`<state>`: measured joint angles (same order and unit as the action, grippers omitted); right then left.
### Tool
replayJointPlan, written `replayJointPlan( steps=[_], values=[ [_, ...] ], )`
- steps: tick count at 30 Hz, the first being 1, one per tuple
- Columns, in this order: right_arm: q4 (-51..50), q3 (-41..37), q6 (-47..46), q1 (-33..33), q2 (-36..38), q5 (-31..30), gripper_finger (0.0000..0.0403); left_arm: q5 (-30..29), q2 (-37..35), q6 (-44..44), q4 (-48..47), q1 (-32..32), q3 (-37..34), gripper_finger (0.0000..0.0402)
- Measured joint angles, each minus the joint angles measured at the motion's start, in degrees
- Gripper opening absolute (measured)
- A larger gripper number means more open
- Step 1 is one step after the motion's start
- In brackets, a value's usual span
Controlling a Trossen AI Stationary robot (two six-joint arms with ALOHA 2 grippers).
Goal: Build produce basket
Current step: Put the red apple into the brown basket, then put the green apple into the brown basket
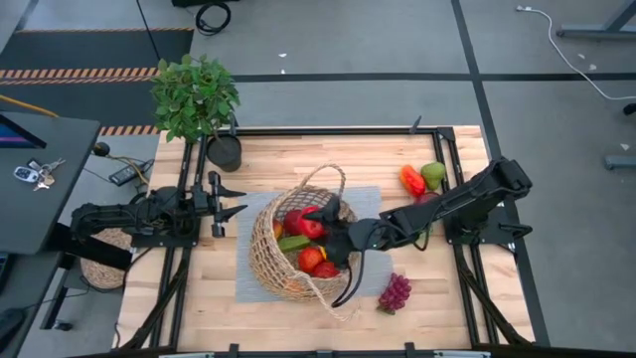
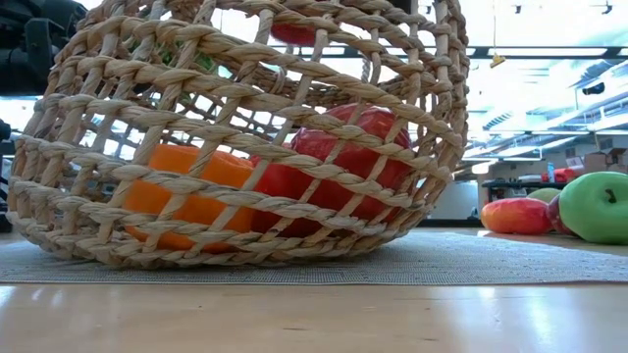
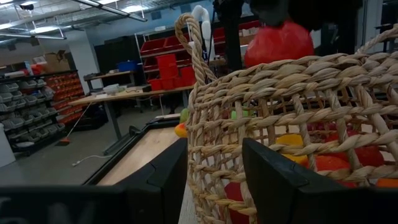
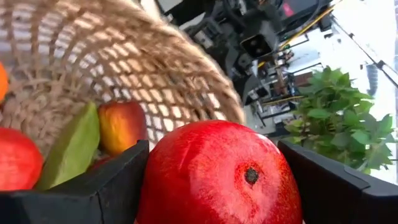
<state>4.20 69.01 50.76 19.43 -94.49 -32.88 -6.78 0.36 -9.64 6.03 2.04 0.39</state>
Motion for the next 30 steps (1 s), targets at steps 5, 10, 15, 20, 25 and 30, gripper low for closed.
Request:
replayJointPlan(
  steps=[5,10,15,20,25,30],
  values=[
    [0.30,0.00,-4.78,-1.36,-4.21,5.37,0.0343,0.01,-0.02,0.00,0.03,-0.01,0.01,0.0160],
    [1.26,-0.02,-12.35,-1.73,-9.11,5.13,0.0344,0.01,0.00,-0.01,-0.01,0.00,0.00,0.0160],
    [5.85,-0.02,-19.16,-1.76,-11.58,1.59,0.0361,0.01,0.00,-0.01,-0.01,-0.02,0.00,0.0160],
    [5.74,-0.04,-27.60,-2.66,-11.16,1.62,0.0389,0.00,0.00,0.00,-0.01,-0.01,-0.01,0.0160],
    [6.52,-0.07,-30.35,-2.53,-9.33,-1.34,0.0396,0.01,0.00,-0.01,-0.01,0.00,0.01,0.0160],
    [6.40,-0.11,-30.33,-0.20,-3.80,-9.53,0.0396,0.00,-0.02,-0.01,0.01,-0.02,0.01,0.0160]
  ],
)
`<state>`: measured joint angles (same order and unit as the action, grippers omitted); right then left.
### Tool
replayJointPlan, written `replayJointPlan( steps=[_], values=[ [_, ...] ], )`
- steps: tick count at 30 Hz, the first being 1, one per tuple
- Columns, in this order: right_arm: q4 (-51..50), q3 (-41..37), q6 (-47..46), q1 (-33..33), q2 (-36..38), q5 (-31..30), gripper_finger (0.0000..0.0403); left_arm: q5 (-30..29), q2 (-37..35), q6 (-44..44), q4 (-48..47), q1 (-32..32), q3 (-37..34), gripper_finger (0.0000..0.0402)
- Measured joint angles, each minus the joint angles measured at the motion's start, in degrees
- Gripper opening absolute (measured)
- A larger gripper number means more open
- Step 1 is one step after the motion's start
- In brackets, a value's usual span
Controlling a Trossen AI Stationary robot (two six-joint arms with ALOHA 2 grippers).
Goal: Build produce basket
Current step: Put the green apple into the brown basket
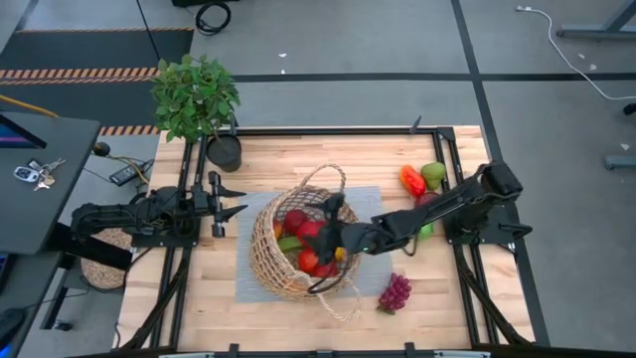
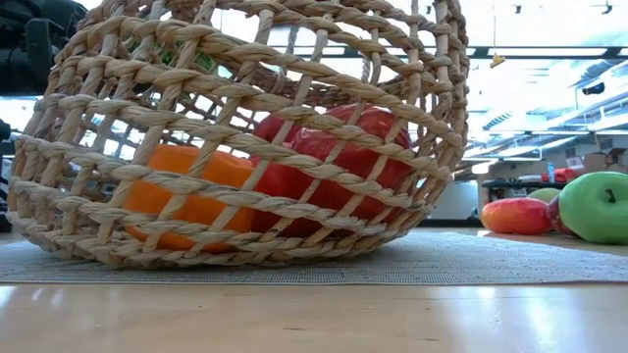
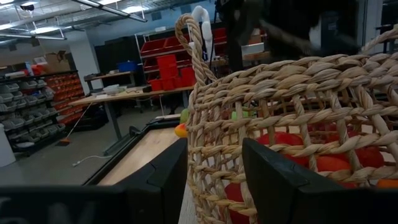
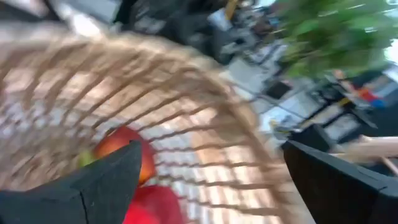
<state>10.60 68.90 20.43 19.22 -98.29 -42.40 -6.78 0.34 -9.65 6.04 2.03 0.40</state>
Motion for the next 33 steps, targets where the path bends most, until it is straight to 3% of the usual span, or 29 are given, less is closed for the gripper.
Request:
replayJointPlan(
  steps=[5,12,15,24,33],
  values=[
    [-5.75,0.00,-7.28,2.33,7.47,-6.02,0.0394,0.01,0.02,0.00,-0.02,0.01,0.00,0.0160],
    [-29.09,-0.78,-30.50,2.26,17.24,-2.43,0.0379,0.01,0.02,0.01,0.00,0.01,-0.02,0.0160],
    [-28.89,-4.37,-33.70,2.06,20.54,-0.05,0.0370,0.00,0.01,0.02,0.00,0.00,-0.01,0.0160],
    [-28.42,-18.85,-42.95,2.19,31.13,-3.02,0.0355,0.00,0.02,0.02,0.00,0.02,-0.02,0.0160],
    [-31.27,-29.76,-56.24,3.20,41.07,-0.99,0.0354,0.00,0.00,0.02,0.00,0.02,-0.02,0.0160]
  ],
)
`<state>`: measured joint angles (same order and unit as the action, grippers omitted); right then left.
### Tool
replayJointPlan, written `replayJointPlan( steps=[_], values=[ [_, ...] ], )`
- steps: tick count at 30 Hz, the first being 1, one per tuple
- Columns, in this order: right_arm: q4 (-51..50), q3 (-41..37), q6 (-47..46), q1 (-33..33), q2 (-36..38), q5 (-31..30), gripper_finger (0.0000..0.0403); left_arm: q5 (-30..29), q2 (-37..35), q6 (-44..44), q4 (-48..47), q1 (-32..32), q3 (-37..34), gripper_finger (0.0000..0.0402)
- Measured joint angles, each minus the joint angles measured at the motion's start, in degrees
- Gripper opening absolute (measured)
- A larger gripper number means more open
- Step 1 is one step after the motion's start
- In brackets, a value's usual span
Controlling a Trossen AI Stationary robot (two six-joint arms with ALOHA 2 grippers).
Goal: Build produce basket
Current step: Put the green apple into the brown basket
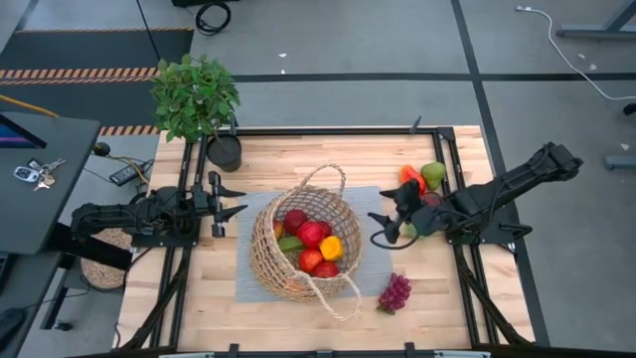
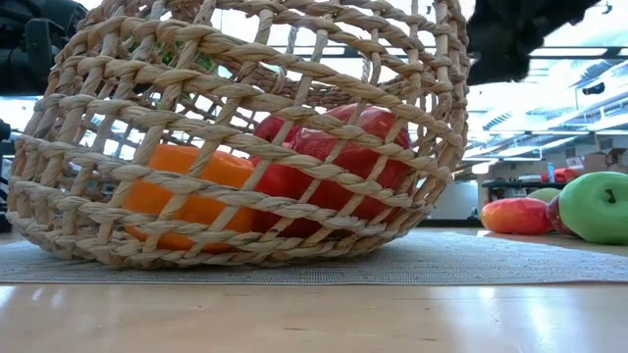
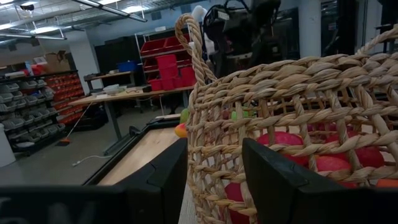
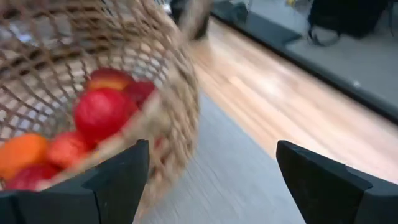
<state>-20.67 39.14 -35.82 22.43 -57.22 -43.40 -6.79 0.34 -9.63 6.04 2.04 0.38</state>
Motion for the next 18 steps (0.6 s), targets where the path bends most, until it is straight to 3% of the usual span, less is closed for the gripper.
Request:
replayJointPlan(
  steps=[5,10,18],
  values=[
    [-9.84,-0.68,-10.40,1.31,-0.79,1.98,0.0349,0.02,0.01,0.00,0.00,0.00,0.00,0.0160],
    [-15.52,0.60,-17.56,1.89,-5.26,7.77,0.0347,0.02,0.02,0.00,-0.01,0.00,0.02,0.0160],
    [-46.42,10.79,-40.89,1.89,-13.17,11.67,0.0347,0.00,0.02,-0.01,0.04,0.00,0.02,0.0160]
  ],
)
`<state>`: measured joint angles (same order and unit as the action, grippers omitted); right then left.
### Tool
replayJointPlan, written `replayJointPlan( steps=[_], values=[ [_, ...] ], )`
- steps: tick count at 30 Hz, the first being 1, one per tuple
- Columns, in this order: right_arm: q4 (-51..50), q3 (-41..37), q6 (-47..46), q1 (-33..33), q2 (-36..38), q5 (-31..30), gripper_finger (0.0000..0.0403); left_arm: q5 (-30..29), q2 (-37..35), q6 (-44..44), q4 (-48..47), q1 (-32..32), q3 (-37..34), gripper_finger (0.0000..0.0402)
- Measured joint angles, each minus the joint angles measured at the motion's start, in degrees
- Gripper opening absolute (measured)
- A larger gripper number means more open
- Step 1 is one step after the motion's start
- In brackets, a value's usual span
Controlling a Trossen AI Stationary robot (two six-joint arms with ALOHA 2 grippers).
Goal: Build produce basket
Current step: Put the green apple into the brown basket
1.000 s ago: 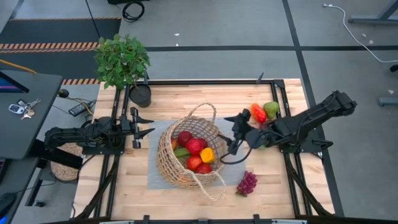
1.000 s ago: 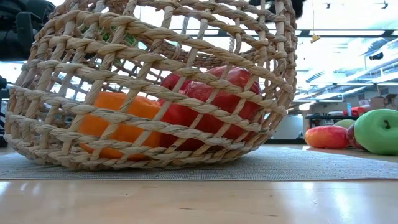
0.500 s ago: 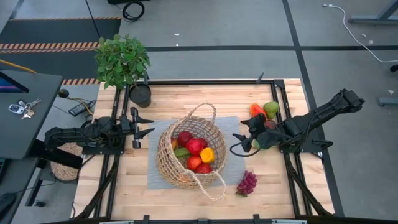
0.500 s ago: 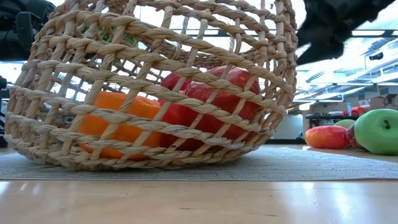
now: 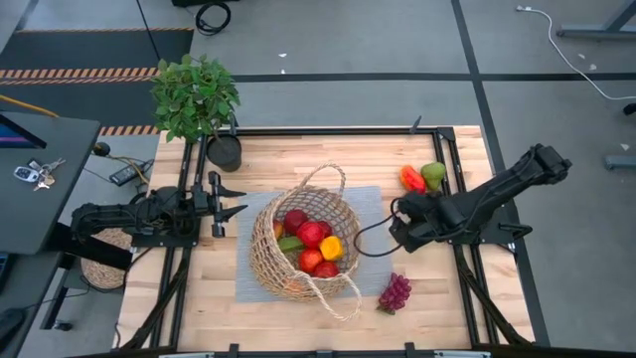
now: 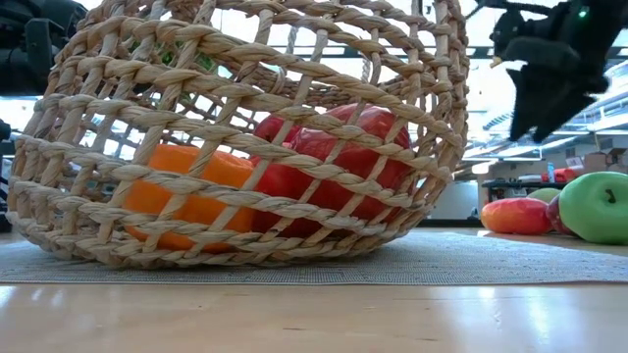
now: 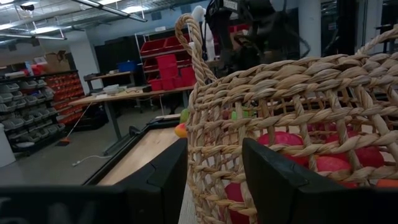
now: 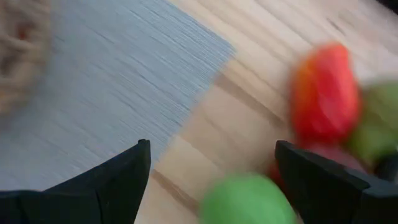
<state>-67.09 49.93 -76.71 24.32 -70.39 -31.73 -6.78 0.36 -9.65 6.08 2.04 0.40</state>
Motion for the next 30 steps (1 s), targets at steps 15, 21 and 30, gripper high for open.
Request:
replayJointPlan(
  steps=[15,21,30],
  values=[
    [-6.39,-0.30,3.09,0.26,-1.73,15.06,0.0348,0.02,0.00,0.02,-0.02,0.00,0.00,0.0160],
    [-4.41,-3.47,3.89,-0.05,-1.73,15.83,0.0348,0.01,0.00,0.02,-0.02,-0.01,-0.02,0.0160],
    [3.02,-10.55,4.42,-0.75,-1.62,14.36,0.0348,0.02,0.00,0.00,-0.02,-0.02,-0.01,0.0160]
  ],
)
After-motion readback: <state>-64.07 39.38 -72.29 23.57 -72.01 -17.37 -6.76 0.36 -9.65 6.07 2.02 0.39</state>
